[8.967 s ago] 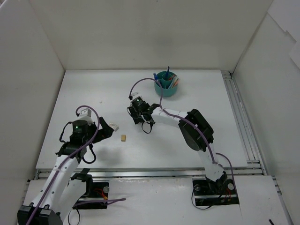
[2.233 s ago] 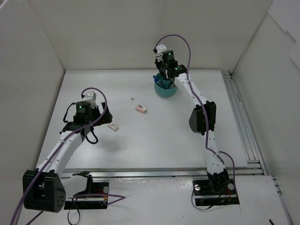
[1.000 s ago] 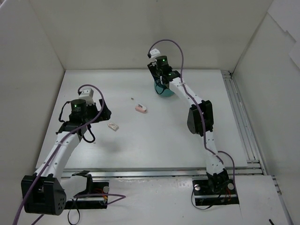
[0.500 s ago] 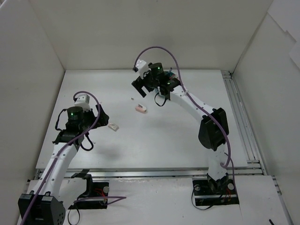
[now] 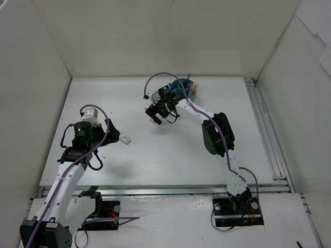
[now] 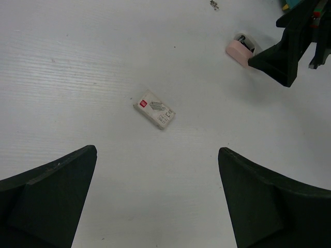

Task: Sort the stationery into containers
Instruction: Pick up the stationery from the center of the board.

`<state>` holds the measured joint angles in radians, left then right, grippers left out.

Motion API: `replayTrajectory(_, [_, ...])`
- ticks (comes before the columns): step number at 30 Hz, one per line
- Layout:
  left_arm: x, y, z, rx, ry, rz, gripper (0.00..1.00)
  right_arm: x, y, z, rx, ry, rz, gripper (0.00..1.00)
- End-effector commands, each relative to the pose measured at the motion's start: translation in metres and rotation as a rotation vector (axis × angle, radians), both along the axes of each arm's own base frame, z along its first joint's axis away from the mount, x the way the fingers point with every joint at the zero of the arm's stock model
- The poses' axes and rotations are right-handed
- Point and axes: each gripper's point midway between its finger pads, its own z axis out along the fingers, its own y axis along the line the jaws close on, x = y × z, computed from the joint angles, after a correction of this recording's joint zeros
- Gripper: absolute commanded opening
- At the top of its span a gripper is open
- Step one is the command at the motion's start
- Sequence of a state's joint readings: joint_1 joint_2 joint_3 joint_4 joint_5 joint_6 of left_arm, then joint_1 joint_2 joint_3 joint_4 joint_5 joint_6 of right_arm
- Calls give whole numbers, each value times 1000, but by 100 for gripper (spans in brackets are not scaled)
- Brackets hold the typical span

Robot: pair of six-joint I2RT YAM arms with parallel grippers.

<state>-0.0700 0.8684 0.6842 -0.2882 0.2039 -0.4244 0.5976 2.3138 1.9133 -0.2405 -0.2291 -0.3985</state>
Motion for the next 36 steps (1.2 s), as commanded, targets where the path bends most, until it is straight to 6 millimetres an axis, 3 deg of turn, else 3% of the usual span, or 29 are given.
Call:
replayTrajectory(1, [7, 2, 10, -9, -38, 20, 100, 0, 21, 33, 69, -35, 63, 98])
replayTrajectory(4, [9, 2, 8, -10, -35, 15, 100, -3, 23, 19, 74, 2, 69, 96])
replayTrajectory(9, [10, 1, 6, -14, -25, 17, 100, 1, 31, 13, 94, 20, 51, 89])
replayTrajectory(11, [10, 1, 7, -15, -28, 16, 100, 4, 31, 6, 93, 30, 40, 80])
replayTrajectory(12, [9, 1, 7, -14, -29, 18, 100, 7, 34, 11, 103, 21, 31, 75])
replayTrajectory(13, [9, 2, 6, -12, -27, 18, 100, 9, 33, 10, 99, 19, 22, 65])
replayTrajectory(17, [7, 3, 5, -10, -30, 24, 100, 11, 36, 14, 132, 31, 12, 55])
replayTrajectory(30, [0, 4, 7, -12, -38, 31, 100, -11, 32, -1, 113, 116, -47, 47])
replayTrajectory(33, [-2, 4, 14, -15, -66, 29, 100, -10, 25, -7, 61, 92, -91, 38])
replayTrajectory(36, [-4, 4, 16, -14, -75, 32, 100, -6, 20, 0, 49, 69, -133, 28])
